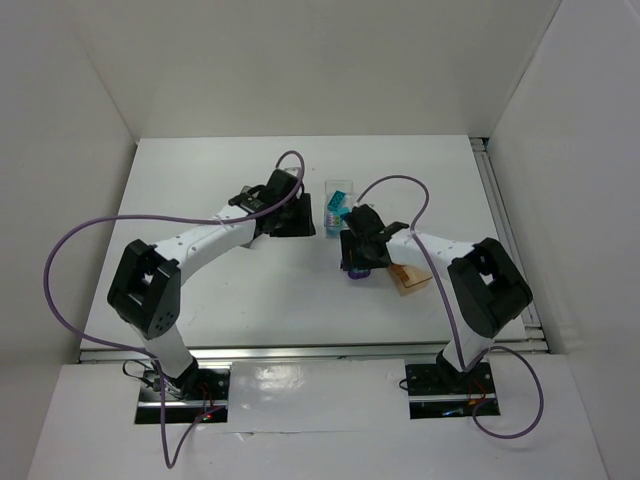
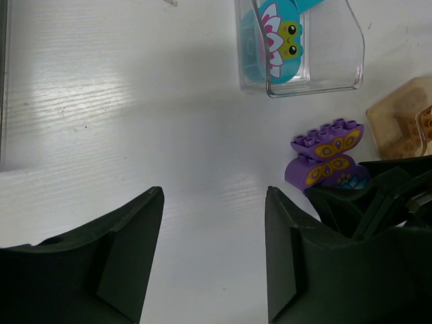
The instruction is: Sort the legos into containers by color
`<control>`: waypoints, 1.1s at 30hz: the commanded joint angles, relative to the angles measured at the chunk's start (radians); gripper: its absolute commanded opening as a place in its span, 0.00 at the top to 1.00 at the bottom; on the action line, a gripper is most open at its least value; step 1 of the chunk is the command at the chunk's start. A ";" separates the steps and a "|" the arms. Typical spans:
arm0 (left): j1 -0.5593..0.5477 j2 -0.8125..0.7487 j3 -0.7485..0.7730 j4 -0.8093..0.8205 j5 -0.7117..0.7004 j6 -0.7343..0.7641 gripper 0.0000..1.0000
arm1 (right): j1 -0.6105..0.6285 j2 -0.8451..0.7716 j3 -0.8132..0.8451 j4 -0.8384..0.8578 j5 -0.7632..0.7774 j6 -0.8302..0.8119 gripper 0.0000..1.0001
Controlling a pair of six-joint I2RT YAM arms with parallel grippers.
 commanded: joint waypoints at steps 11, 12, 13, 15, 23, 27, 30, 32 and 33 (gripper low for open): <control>0.073 -0.016 -0.028 0.067 0.229 0.083 0.27 | 0.016 -0.001 -0.066 0.115 -0.064 -0.044 0.21; 0.073 -0.016 -0.028 0.067 0.241 0.083 0.27 | 0.016 -0.001 -0.066 0.115 -0.064 -0.044 0.21; 0.073 -0.016 -0.028 0.076 0.260 0.083 0.27 | 0.025 -0.001 -0.066 0.115 -0.064 -0.044 0.21; 0.073 -0.016 -0.037 0.076 0.271 0.083 0.27 | 0.025 -0.001 -0.075 0.126 -0.055 -0.044 0.21; 0.073 -0.025 -0.057 0.094 0.334 0.126 0.26 | 0.025 -0.082 -0.084 0.146 -0.030 -0.102 0.42; 0.096 -0.037 -0.094 0.120 0.461 0.163 0.23 | 0.025 -0.154 -0.084 0.137 -0.040 -0.162 0.48; 0.128 -0.050 -0.143 0.174 0.658 0.177 0.14 | 0.045 -0.234 -0.118 0.128 -0.064 -0.202 0.49; 0.137 -0.061 -0.178 0.262 0.819 0.177 0.09 | 0.045 -0.302 -0.151 0.128 -0.079 -0.213 0.51; 0.150 -0.073 -0.198 0.301 0.867 0.143 0.08 | 0.045 -0.323 -0.161 0.138 -0.095 -0.213 0.51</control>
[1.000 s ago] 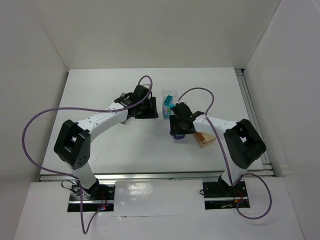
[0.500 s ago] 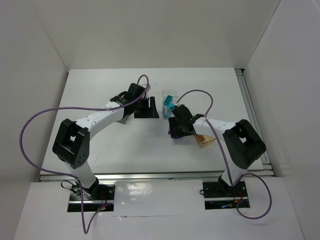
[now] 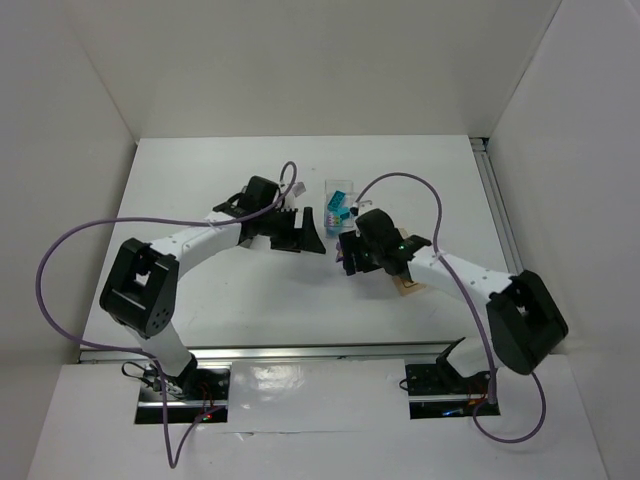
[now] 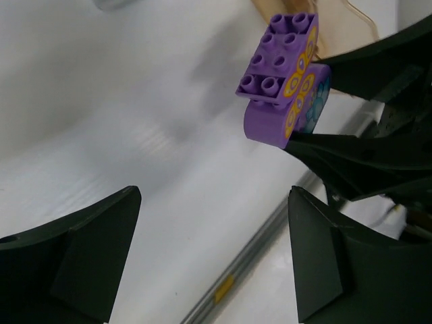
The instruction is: Sort the legos into containers by color
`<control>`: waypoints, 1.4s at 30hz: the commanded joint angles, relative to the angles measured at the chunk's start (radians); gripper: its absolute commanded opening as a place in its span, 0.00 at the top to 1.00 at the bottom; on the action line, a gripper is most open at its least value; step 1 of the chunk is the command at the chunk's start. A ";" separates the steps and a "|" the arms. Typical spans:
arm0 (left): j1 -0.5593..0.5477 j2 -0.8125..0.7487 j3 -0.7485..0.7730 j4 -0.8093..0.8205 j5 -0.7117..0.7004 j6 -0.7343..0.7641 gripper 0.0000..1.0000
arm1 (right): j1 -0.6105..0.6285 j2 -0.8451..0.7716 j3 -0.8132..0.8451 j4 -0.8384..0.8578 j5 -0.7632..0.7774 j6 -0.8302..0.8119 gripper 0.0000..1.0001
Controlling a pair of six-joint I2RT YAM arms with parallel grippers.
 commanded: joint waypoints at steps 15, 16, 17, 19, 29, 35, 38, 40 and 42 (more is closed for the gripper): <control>0.037 -0.017 -0.136 0.460 0.474 -0.152 0.00 | 0.063 -0.235 -0.047 0.018 -0.096 -0.056 0.51; 0.037 -0.004 -0.136 0.460 0.474 -0.164 0.00 | 0.063 -0.235 -0.038 0.018 -0.096 -0.056 0.51; 0.037 0.021 -0.123 0.460 0.483 -0.165 0.00 | 0.063 -0.235 -0.038 0.018 -0.096 -0.056 0.51; 0.027 0.039 -0.112 0.470 0.483 -0.174 0.00 | 0.072 -0.245 -0.038 0.008 -0.105 -0.056 0.51; -0.016 0.119 -0.055 0.533 0.490 -0.223 0.16 | 0.092 -0.245 -0.029 0.008 -0.114 -0.056 0.51; -0.016 0.139 -0.055 0.578 0.536 -0.254 0.44 | 0.101 -0.245 -0.029 0.018 -0.105 -0.056 0.51; -0.016 0.139 -0.041 0.546 0.524 -0.241 0.62 | 0.101 -0.245 -0.020 0.018 -0.105 -0.056 0.51; -0.016 0.139 -0.023 0.514 0.524 -0.212 0.74 | 0.101 -0.245 -0.020 0.018 -0.096 -0.056 0.51; -0.016 0.139 -0.003 0.449 0.515 -0.189 0.91 | 0.101 -0.245 -0.020 0.018 -0.085 -0.047 0.48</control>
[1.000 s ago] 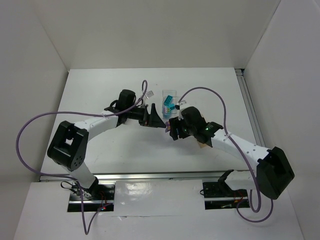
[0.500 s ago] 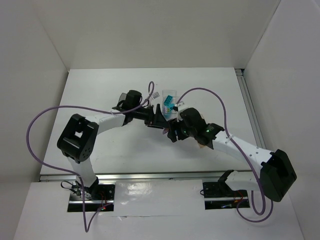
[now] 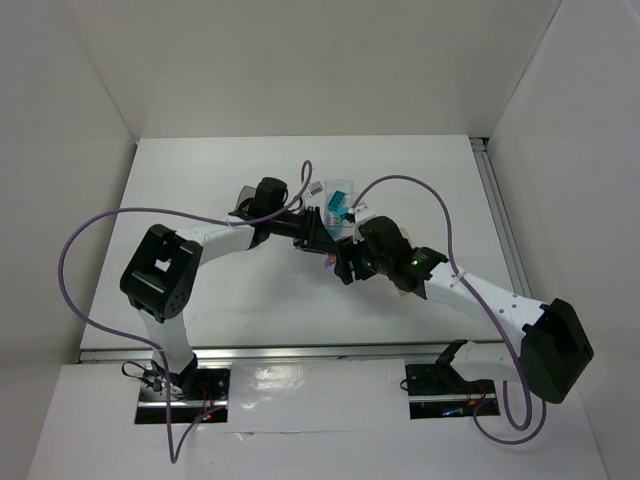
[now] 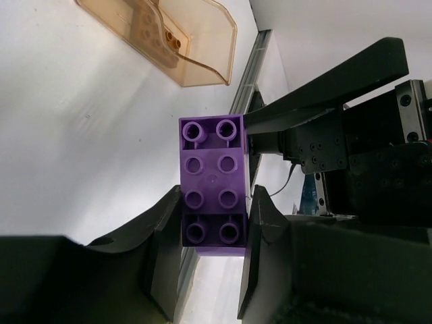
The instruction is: Sort the legos into containers by color
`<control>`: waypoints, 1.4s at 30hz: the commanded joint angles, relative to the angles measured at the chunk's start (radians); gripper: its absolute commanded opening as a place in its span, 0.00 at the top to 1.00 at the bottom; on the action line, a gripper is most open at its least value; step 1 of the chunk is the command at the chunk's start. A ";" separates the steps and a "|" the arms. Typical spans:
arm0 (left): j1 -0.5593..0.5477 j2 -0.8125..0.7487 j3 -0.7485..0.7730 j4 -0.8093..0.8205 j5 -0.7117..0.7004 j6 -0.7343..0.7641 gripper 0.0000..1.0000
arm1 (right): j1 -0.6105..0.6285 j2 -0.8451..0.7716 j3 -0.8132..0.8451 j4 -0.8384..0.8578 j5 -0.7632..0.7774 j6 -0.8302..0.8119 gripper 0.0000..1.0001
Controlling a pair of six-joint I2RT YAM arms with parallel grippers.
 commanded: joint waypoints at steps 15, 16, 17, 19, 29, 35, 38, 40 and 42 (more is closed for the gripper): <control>0.245 -0.206 -0.071 -0.029 0.024 0.044 1.00 | -0.001 -0.119 0.048 0.115 -0.098 0.094 0.08; 0.258 -0.220 -0.080 -0.009 0.034 0.044 1.00 | -0.013 -0.096 0.048 0.141 -0.167 0.095 0.09; 0.270 -0.244 -0.089 -0.009 0.049 0.034 1.00 | -0.025 -0.082 0.048 0.208 -0.210 0.123 0.09; 0.304 -0.266 -0.103 0.005 0.060 0.023 1.00 | -0.035 -0.026 0.069 0.265 -0.311 0.163 0.09; 0.382 -0.356 -0.123 -0.032 0.106 0.046 1.00 | -0.137 0.161 0.048 0.739 -0.614 0.458 0.06; 0.419 -0.389 -0.132 -0.047 0.127 0.046 1.00 | -0.157 0.276 0.068 0.892 -0.649 0.541 0.06; 0.429 -0.410 -0.132 -0.058 0.137 0.046 1.00 | -0.179 0.342 0.087 1.006 -0.678 0.616 0.06; 0.439 -0.419 -0.132 -0.070 0.137 0.046 1.00 | -0.179 0.379 0.111 1.060 -0.700 0.650 0.06; 0.439 -0.419 -0.132 -0.081 0.146 0.057 1.00 | -0.179 0.433 0.126 1.160 -0.724 0.712 0.09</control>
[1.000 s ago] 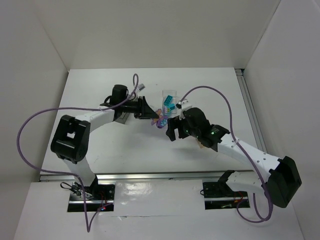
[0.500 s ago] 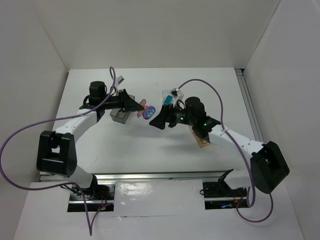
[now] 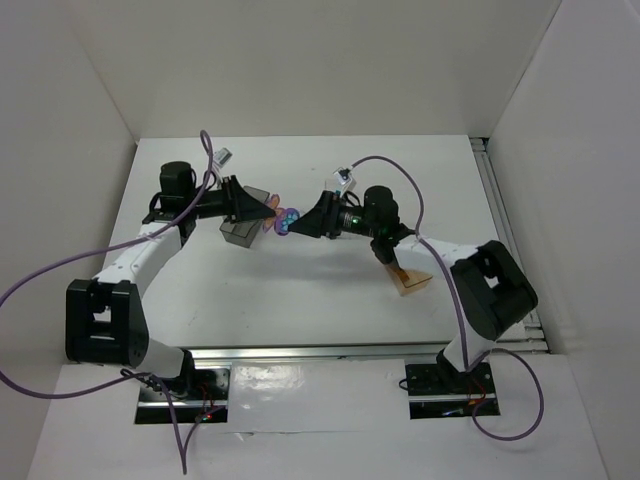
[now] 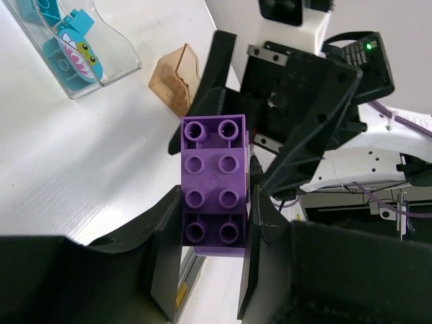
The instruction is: Sort the legos into containers by color
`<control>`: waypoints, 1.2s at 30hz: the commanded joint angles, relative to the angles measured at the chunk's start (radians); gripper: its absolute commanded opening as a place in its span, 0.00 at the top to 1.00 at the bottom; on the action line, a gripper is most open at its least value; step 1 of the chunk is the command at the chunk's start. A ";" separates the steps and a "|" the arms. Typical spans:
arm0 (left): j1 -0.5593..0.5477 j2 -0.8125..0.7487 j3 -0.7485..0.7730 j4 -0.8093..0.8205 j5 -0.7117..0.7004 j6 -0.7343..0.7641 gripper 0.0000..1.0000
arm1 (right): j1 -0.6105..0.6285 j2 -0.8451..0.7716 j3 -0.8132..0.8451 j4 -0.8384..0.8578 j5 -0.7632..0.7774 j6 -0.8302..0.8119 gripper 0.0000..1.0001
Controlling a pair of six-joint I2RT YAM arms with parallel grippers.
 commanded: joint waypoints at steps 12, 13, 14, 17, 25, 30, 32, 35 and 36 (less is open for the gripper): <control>0.063 -0.045 0.016 -0.115 0.007 0.093 1.00 | 0.023 0.140 0.147 0.261 -0.085 0.143 0.81; 0.076 -0.055 0.025 -0.148 -0.029 0.106 1.00 | 0.023 0.127 0.176 0.188 -0.059 0.067 0.83; 0.090 -0.055 0.025 -0.177 -0.048 0.131 1.00 | 0.034 0.118 0.196 0.021 -0.030 0.022 0.84; 0.152 -0.055 0.050 -0.260 -0.122 0.153 1.00 | 0.058 0.103 0.270 -0.176 0.099 -0.122 0.87; 0.219 -0.077 0.038 -0.307 -0.250 0.163 1.00 | 0.101 0.156 0.400 -0.407 0.235 -0.232 0.87; 0.157 -0.005 0.099 -0.387 -0.506 0.198 1.00 | 0.112 0.169 0.438 -0.460 0.337 -0.255 0.87; 0.114 0.032 0.129 -0.398 -0.569 0.199 1.00 | 0.112 0.158 0.438 -0.482 0.357 -0.264 0.87; 0.075 0.107 0.175 -0.398 -0.652 0.180 1.00 | 0.112 0.094 0.402 -0.502 0.399 -0.276 0.87; 0.065 0.128 0.192 -0.398 -0.653 0.180 1.00 | 0.112 0.080 0.391 -0.502 0.409 -0.285 0.87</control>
